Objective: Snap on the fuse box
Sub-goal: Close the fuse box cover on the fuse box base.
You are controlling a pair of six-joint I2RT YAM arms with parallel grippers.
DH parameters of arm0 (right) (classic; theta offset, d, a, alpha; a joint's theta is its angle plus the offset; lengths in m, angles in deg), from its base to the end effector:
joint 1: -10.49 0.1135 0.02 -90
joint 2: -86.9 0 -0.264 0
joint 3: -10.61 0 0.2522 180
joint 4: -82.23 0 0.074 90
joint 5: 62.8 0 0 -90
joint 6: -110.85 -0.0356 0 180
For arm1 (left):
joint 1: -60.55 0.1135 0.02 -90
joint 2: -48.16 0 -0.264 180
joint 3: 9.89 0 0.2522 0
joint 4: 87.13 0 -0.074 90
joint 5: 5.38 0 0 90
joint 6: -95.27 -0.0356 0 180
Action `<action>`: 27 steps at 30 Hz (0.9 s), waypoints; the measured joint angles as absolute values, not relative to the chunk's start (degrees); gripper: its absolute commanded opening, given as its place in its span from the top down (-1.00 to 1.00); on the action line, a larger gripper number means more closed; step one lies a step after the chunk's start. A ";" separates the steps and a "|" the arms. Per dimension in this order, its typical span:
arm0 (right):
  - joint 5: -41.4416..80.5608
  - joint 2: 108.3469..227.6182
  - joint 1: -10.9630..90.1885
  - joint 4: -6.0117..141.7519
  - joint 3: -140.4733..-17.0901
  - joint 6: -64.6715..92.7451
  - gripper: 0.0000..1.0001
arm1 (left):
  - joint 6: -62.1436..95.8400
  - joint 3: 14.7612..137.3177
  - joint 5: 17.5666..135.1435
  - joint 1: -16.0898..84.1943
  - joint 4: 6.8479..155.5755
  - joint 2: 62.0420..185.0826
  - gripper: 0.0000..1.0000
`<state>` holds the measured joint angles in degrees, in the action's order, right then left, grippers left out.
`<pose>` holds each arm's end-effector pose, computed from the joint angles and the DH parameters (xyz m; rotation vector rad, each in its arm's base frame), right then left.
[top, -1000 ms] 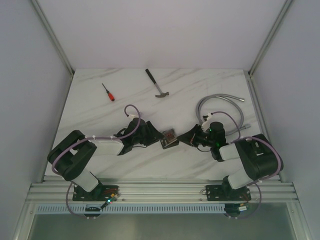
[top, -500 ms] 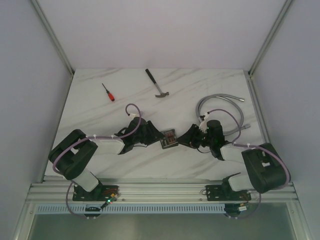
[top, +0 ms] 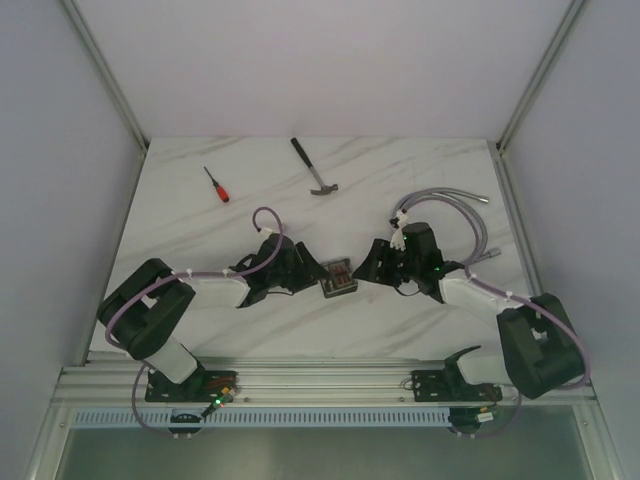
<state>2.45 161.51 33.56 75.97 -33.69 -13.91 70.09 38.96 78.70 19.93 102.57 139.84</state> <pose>0.2270 0.1129 0.1774 -0.0186 2.3396 1.0125 0.2286 -0.2009 0.1461 -0.4353 2.3496 -1.1040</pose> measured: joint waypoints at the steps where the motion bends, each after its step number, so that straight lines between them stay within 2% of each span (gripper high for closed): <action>1: 2.82 162.32 34.26 75.51 -34.35 -13.47 -0.19 | 70.09 39.05 78.51 19.91 102.48 139.84 -0.16; 14: 7.23 168.44 40.38 71.78 -39.97 -10.59 0.03 | 70.06 39.64 76.67 19.06 102.13 139.84 -0.19; 21: 9.29 168.44 43.19 69.33 -41.01 -10.09 0.03 | 69.71 39.92 76.74 18.90 102.00 139.84 -0.19; 27: 12.00 168.42 44.44 65.92 -42.83 -8.99 -0.08 | 69.63 39.95 77.11 18.90 101.68 139.84 -0.19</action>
